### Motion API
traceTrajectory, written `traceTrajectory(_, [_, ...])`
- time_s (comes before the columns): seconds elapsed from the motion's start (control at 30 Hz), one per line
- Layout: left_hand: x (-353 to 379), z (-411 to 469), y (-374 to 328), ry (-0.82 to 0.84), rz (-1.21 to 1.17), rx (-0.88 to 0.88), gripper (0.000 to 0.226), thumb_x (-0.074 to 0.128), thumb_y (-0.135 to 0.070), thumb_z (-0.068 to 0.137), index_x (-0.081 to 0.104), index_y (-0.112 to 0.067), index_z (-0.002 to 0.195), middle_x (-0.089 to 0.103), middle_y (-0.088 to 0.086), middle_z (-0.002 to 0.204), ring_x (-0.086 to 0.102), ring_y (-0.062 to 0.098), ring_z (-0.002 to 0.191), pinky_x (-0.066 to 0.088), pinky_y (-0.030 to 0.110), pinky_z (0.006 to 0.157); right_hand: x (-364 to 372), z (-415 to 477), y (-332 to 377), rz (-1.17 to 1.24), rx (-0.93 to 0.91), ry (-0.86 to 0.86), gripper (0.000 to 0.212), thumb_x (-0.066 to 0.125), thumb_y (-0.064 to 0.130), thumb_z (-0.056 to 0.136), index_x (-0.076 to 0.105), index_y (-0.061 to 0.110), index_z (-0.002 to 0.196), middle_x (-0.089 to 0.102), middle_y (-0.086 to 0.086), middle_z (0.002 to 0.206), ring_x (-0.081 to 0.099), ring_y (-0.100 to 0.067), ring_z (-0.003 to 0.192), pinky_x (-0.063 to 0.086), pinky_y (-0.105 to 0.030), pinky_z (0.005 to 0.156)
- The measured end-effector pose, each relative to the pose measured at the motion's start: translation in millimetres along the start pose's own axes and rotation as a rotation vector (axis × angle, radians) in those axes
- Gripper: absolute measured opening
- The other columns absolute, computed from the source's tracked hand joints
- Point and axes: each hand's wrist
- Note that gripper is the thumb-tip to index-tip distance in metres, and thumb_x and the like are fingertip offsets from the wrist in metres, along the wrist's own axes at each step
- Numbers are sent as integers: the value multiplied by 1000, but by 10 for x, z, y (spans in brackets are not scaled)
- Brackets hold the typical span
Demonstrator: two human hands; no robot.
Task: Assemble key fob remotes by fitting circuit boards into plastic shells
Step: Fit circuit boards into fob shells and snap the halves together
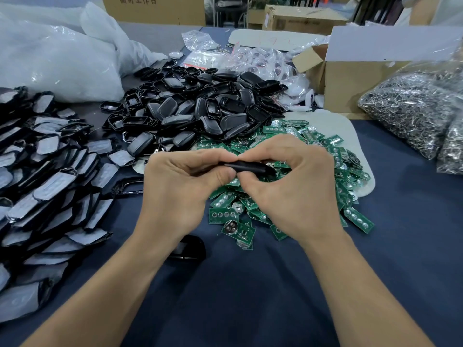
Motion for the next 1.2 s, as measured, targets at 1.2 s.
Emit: traceTrajectory(1.2, [-24,-43,30,-2,215,9,35,86,-7,75,83,-39,88,80,-15,87,78,8,87,60,22,81,23,-16,-26,58,172,48,22,89,9,68,85,23,84,75,15,77,70,-4,73,50,-13,67])
Point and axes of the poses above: each hand's wrist, its own z-axis towards the middle knuckle, its own x-axis out of the palm, y = z × x
